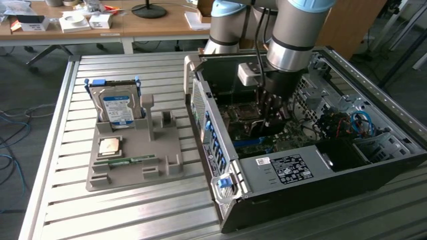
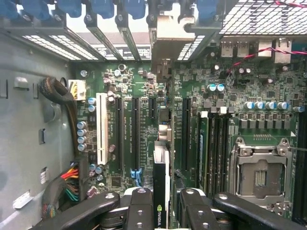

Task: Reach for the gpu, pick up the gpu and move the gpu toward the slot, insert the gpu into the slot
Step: 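Insert the gpu into the slot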

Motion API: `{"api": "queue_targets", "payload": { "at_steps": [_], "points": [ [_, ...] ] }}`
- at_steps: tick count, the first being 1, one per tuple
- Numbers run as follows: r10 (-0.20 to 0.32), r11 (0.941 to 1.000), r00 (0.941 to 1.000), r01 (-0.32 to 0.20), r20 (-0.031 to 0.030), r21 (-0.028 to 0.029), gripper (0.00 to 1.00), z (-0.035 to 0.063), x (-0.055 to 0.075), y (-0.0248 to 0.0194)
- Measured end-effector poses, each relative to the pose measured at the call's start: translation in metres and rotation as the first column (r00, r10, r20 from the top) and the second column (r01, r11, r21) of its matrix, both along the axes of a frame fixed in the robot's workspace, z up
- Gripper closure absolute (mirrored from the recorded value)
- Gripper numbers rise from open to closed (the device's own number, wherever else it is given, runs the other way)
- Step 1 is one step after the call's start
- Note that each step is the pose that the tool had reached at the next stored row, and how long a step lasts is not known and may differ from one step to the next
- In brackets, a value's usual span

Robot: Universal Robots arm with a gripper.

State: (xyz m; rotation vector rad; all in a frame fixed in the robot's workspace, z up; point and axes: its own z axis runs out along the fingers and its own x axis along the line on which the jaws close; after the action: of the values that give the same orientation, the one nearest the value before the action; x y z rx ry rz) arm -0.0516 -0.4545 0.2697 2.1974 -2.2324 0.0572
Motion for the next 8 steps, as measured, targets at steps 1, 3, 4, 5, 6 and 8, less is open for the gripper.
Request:
{"api": "queue_targets", "payload": {
  "at_steps": [1,3,4,5,6,8],
  "points": [
    [0.000,1.0000,1.0000,0.000,-0.0001,-0.0007,0.73,-0.0001,-0.0005,0.0005],
    [-0.001,1.0000,1.0000,0.001,-0.0001,-0.0015,0.73,-0.0004,-0.0013,0.0020],
    [-0.002,1.0000,1.0000,0.002,0.0000,-0.0020,0.73,-0.0005,-0.0017,0.0025],
    [-0.002,1.0000,1.0000,0.002,0.0001,-0.0030,0.73,-0.0006,-0.0018,0.0028],
    [-0.002,1.0000,1.0000,0.002,0.0001,-0.0046,0.73,-0.0006,-0.0018,0.0028],
    [-0.002,1.0000,1.0000,0.002,0.0000,-0.0085,0.73,-0.0006,-0.0020,0.0028]
  ]
}}
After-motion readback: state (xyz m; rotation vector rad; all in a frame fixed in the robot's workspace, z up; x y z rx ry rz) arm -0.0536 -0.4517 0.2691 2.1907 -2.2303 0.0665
